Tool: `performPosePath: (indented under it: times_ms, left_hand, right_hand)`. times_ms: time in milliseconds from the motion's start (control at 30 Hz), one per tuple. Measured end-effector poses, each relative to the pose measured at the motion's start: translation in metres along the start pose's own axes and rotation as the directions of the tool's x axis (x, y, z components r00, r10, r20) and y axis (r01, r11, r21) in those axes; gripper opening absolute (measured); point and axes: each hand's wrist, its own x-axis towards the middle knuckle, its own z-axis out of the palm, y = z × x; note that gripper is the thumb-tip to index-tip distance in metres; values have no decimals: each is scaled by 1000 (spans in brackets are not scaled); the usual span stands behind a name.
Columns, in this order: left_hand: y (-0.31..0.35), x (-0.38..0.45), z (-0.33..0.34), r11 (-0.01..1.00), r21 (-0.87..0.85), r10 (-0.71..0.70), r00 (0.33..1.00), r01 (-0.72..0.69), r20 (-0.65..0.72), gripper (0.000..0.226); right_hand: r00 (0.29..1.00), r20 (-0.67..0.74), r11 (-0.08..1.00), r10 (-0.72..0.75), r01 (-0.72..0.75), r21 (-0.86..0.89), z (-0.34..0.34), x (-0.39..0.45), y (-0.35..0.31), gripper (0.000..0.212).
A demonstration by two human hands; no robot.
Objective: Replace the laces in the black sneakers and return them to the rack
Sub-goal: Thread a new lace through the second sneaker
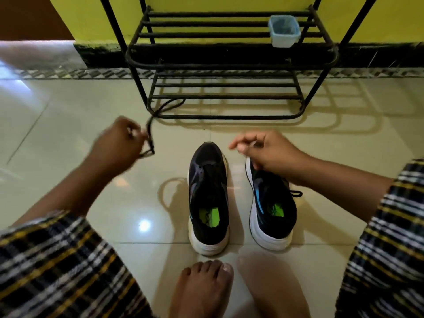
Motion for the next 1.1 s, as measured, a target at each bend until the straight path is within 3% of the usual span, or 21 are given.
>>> performPosePath:
  times_ms: [67,100,233,333,400,467,700,833,1000,1100]
  left_hand:
    - [-14,-3,18,995,69,-92,961,77,261,27]
    - [-19,-7,27,995,50,-101,941,90,323,25]
    - [-25,-24,46,957,-210,-103,910,201,403,28]
    - [-18,-27,51,915,-334,-63,897,228,437,16]
    - [-11,-28,54,930,-338,14,904,145,427,17]
    - [-4,-31,59,941,-332,92,902,60,422,19]
    - [5,-29,82,892,-398,25,855,215,518,26]
    - [23,-27,94,785,-503,-18,824,363,566,24]
    - [41,-33,102,830,-519,135,829,205,542,21]
    - [46,-35,109,830,-524,129,846,194,518,17]
  right_hand:
    - [991,137,974,-2,33,-224,7,-4,20,22]
    - [977,211,961,26,34,-276,11,-8,30,28]
    - [916,392,907,84,92,-411,30,-32,57,63]
    - [891,454,652,18,334,-681,39,-36,51,61]
    - [860,506,467,-61,473,-747,44,-32,46,56]
    - [837,543,392,-65,522,-758,47,-27,43,50]
    - [836,548,375,21,502,-780,40,-29,44,35]
    - [832,545,406,100,466,-786,27,-39,48,34]
    - [850,503,529,157,357,-770,10,-41,48,43]
    - [853,490,601,179,299,-741,7,-41,43,44]
